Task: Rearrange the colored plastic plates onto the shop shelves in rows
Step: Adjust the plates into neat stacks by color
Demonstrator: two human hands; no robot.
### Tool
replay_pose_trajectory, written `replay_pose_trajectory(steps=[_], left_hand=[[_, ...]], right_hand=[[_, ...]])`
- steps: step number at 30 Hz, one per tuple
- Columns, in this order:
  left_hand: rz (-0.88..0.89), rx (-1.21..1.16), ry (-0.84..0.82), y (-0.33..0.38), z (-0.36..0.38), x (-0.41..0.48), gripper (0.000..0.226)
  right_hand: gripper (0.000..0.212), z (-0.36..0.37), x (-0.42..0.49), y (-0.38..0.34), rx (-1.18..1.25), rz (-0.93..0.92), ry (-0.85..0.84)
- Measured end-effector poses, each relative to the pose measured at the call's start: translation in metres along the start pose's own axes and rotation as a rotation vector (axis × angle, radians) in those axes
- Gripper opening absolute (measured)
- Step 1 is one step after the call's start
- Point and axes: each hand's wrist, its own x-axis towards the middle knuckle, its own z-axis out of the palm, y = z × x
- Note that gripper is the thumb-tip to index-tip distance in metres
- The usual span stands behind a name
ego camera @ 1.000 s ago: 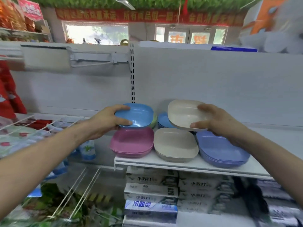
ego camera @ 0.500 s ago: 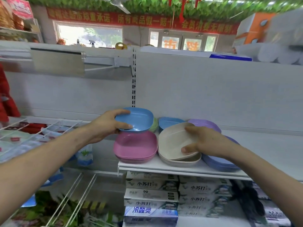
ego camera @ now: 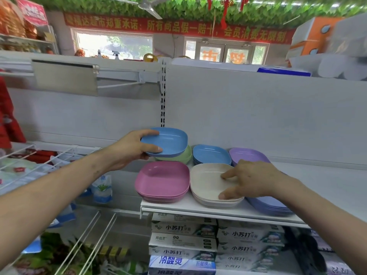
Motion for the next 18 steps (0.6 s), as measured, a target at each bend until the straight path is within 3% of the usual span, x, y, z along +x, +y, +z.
replay_pose_trajectory(steps=[8, 12, 16, 18], left_hand=[[-0.014, 0.057, -0.013, 0.005, 0.016, 0.015, 0.064], [0.004, 0.1, -0.052, 0.013, 0.032, 0.028, 0.064], [0.027, 0.168, -0.073, 0.016, 0.058, 0.049, 0.065], [0.035, 0.241, -0.071, 0.015, 0.072, 0.061, 0.064]], right_hand=[[0.083, 0.003, -0.001, -0.002, -0.003, -0.008, 0.048], [0.08, -0.001, -0.01, 0.012, 0.192, -0.023, 0.102], [0.051, -0.004, -0.028, 0.03, 0.42, -0.04, 0.322], [0.048, -0.005, -0.04, 0.038, 0.567, 0.015, 0.401]])
